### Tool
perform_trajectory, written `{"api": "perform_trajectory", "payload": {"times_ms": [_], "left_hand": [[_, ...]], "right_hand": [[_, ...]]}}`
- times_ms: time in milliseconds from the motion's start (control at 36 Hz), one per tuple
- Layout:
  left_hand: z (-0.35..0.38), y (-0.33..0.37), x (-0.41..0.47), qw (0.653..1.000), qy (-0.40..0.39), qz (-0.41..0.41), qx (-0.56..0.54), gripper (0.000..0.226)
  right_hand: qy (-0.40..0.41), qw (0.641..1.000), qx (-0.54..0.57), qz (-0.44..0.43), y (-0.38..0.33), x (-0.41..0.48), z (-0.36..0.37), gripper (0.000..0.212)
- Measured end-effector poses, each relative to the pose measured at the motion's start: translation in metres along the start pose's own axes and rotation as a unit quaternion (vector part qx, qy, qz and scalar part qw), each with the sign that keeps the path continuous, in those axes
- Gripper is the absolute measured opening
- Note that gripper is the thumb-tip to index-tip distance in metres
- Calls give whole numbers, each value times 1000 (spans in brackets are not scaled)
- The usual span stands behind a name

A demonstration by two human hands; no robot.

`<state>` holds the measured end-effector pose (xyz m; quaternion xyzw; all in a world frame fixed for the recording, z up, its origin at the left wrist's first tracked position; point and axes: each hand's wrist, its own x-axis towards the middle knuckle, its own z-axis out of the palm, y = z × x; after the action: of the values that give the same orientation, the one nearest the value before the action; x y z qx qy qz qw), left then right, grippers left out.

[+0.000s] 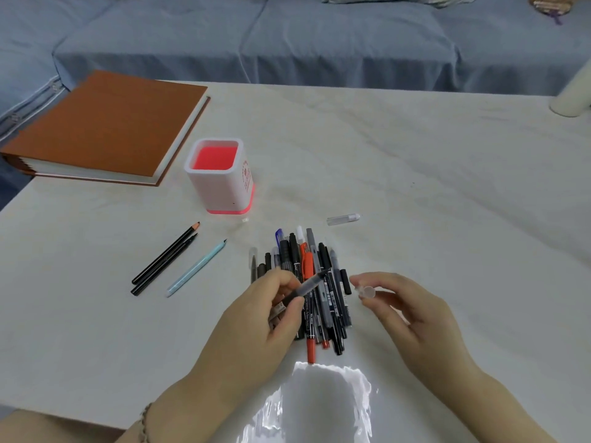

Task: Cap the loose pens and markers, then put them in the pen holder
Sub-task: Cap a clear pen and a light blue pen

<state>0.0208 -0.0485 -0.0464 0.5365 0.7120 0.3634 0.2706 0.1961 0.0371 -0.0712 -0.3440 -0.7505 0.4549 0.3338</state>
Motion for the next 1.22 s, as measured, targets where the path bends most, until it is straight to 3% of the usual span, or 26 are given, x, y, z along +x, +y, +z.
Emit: {"api": "perform_trajectory", "payload": {"times_ms": [139, 389, 528, 639, 861, 1083, 1167, 1222], "left_hand": [[-1, 6, -2, 1000, -14, 9, -5, 19], [-4, -2, -8, 999, -36, 22, 11, 9], [-6, -2, -8, 999, -39, 27, 20, 10], [-6, -2, -8, 998, -41, 40, 21, 13], [-16, -5, -5, 993, -64, 89, 37, 24], [-16, -3, -4, 990, -13, 138, 35, 20], [-13, -2, -3, 992, 6, 122, 12, 21], [-12, -2, -2, 995, 4, 102, -2, 24]], "right_hand": [[-17, 997, -73, -13, -3, 0, -1, 16], [1, 998, -21, 65, -14, 2, -7, 31], [-25, 997, -28, 63, -20, 4, -12, 17], [-65, 995, -47, 53, -22, 6, -11, 26], [-147, 986, -63, 50, -26, 12, -11, 10], [-160, 984, -56, 47, -29, 16, -10, 9], [-161, 984, -79, 13, -30, 17, -9, 26], [-162, 982, -92, -13, -30, 18, -10, 24]]}}
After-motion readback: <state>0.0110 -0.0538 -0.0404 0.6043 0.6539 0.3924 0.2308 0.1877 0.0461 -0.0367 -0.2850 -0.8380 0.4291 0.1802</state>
